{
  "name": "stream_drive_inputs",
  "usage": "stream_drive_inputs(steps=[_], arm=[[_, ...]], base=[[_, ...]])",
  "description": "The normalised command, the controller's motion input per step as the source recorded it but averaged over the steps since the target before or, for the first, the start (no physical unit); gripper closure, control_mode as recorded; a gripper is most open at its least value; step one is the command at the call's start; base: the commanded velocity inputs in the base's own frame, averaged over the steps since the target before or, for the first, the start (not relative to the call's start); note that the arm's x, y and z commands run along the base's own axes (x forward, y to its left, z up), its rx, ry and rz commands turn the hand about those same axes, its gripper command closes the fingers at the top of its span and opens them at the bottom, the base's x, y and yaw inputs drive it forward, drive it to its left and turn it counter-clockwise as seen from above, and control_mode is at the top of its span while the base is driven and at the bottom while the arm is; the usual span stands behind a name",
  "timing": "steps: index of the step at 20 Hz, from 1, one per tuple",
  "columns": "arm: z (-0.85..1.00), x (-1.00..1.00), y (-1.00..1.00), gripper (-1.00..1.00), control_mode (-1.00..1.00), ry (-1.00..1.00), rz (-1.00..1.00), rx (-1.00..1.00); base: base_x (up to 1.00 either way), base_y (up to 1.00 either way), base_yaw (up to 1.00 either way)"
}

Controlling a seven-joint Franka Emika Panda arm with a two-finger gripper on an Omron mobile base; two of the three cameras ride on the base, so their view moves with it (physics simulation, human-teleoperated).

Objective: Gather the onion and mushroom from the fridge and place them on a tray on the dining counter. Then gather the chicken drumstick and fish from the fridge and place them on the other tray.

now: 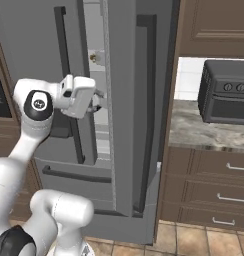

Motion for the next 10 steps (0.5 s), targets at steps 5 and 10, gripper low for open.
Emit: stream_drive_inputs(steps=[5,10], arm=[[0.0,0.0,-0.69,-1.0,-1.0,0.0,-0.07,-0.03],[0.0,0.0,-0.77,-1.0,-1.0,0.01,-0.05,-0.02]], base=[[0.0,0.0,0.0],[0.0,0.0,0.0]])
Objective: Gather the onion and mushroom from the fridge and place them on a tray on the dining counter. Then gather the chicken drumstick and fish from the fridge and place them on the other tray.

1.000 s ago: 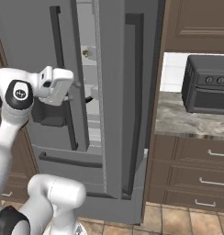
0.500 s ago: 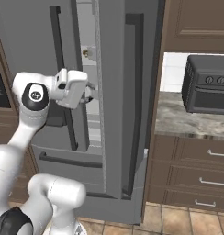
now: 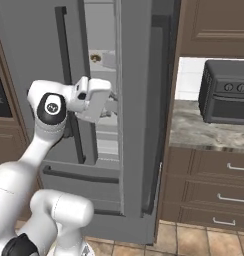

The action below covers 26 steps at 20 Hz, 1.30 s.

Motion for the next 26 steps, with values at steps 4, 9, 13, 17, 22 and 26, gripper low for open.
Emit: stream_drive_inputs(steps=[4,9,13,17,22,26], arm=[[0.0,0.0,-0.89,-1.0,-1.0,0.01,-0.03,-0.01],[0.0,0.14,-0.99,-1.0,-1.0,0.0,0.0,0.0],[0.0,0.26,-0.9,-1.0,-1.0,0.0,0.0,0.0],[0.0,-0.44,-0.01,-1.0,-1.0,-0.15,0.13,0.0],[-0.18,-0.54,0.89,-1.0,-1.0,-0.14,0.23,0.0],[-0.13,-0.2,1.0,-1.0,-1.0,-0.09,0.14,0.01]], base=[[0.0,0.0,0.0],[0.0,0.0,0.0],[0.0,0.0,0.0],[0.0,0.0,0.0],[0.0,0.0,0.0],[0.0,0.0,0.0]])
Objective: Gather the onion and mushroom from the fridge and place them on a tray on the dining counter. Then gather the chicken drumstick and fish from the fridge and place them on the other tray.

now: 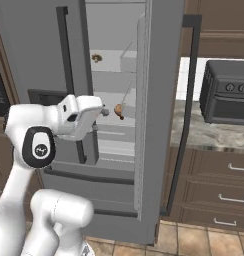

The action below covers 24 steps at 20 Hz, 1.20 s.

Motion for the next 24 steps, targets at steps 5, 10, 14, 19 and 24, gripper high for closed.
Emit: stream_drive_inputs(steps=[5,10,14,19,24], arm=[[-0.02,-0.04,0.9,-1.0,-1.0,-0.03,0.16,0.14],[0.0,0.0,0.44,-1.0,-1.0,-0.09,0.08,0.42],[-0.06,0.0,0.38,-1.0,-1.0,-0.14,0.08,0.15],[0.0,0.02,0.27,-1.0,-1.0,-0.18,0.13,0.15],[-0.01,0.14,0.12,-1.0,-1.0,-0.13,0.21,0.2]], base=[[0.0,0.0,0.0],[0.0,0.0,0.0],[0.0,0.0,0.0],[0.0,0.0,0.0],[0.0,0.0,0.0]])
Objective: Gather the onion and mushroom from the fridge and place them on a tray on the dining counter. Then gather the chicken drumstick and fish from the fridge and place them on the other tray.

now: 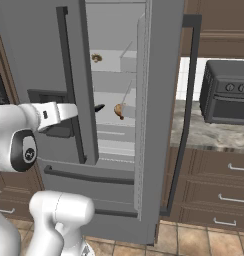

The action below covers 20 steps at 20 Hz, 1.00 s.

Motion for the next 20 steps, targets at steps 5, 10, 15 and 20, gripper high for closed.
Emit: stream_drive_inputs(steps=[5,10,15,20], arm=[[-0.1,0.02,0.14,-1.0,-1.0,-0.11,0.18,0.12],[-0.03,-0.01,0.31,-1.0,-1.0,0.0,0.13,0.0],[0.05,0.01,0.52,-1.0,-1.0,-0.01,0.08,0.01],[0.45,-0.04,0.4,-1.0,-1.0,0.0,0.01,0.07]], base=[[0.0,0.0,0.0],[0.0,0.0,0.0],[0.0,0.0,0.0],[0.0,0.0,0.0]])
